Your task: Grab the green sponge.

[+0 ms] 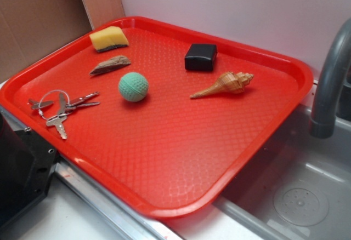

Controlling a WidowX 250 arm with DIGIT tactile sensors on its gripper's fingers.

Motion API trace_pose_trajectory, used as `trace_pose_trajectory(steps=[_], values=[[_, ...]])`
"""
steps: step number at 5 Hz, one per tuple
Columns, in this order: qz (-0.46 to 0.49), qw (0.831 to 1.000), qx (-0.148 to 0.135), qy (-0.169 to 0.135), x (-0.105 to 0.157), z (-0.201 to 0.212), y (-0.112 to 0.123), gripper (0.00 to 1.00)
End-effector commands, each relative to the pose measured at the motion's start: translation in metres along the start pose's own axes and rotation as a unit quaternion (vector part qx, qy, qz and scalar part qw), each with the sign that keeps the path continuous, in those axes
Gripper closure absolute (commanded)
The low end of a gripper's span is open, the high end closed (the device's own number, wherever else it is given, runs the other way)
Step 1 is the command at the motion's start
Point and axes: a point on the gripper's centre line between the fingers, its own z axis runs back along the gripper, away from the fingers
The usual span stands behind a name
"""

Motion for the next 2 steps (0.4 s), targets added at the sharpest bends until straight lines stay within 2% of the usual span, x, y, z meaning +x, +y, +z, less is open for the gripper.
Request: trace_pose_trajectory(steps=[1,2], values=[[0.000,1.000,0.000,0.000,0.000,0.000,0.000,0.00],[0.048,0.999,0.003,0.011,0.041,-0.011,0.047,0.00]])
